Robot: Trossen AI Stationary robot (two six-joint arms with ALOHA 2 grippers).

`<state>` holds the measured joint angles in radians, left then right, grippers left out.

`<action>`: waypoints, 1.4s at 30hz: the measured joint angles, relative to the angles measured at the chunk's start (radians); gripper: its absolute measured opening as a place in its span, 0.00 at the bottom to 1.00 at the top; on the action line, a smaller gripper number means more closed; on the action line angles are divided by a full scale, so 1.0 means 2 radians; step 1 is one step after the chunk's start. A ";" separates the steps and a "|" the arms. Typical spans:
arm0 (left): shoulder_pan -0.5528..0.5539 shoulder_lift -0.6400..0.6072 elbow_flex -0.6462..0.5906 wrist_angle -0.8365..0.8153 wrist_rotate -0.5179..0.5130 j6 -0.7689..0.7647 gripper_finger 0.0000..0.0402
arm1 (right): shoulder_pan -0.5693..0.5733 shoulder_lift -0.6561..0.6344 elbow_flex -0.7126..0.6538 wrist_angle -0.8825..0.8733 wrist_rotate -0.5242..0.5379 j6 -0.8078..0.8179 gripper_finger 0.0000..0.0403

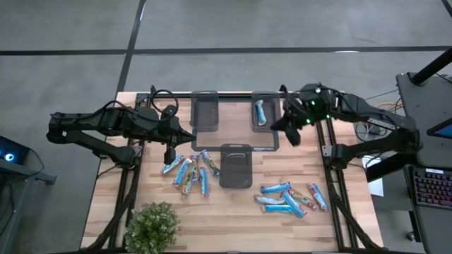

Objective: Pick and place Granola Bars by type
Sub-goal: Put the red granola bar into the left black bin

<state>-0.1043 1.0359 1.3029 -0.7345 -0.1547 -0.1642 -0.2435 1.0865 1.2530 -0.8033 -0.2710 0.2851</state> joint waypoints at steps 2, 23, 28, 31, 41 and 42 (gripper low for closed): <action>0.000 -0.003 0.000 -0.006 0.000 0.000 0.00 | 0.022 -0.005 0.000 -0.005 0.000 0.001 0.02; 0.000 -0.020 0.000 -0.034 0.000 -0.013 0.00 | 0.139 -0.011 0.000 -0.004 0.018 0.045 0.02; 0.000 -0.019 0.000 -0.033 0.000 -0.037 0.00 | 0.140 -0.011 0.000 -0.004 0.019 0.042 0.02; 0.000 -0.019 0.000 -0.033 0.000 -0.038 0.00 | 0.142 -0.011 0.000 -0.004 0.019 0.041 0.02; 0.000 -0.029 0.000 -0.036 -0.001 -0.038 0.00 | 0.162 -0.036 0.015 -0.001 0.057 0.026 0.02; 0.000 -0.031 0.000 -0.037 -0.002 -0.038 0.00 | 0.165 -0.040 0.015 -0.001 0.065 0.026 0.02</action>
<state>-0.1042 0.9745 1.3033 -0.8082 -0.1597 -0.2396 0.0875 1.0075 1.2834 -0.8062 -0.1409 0.3377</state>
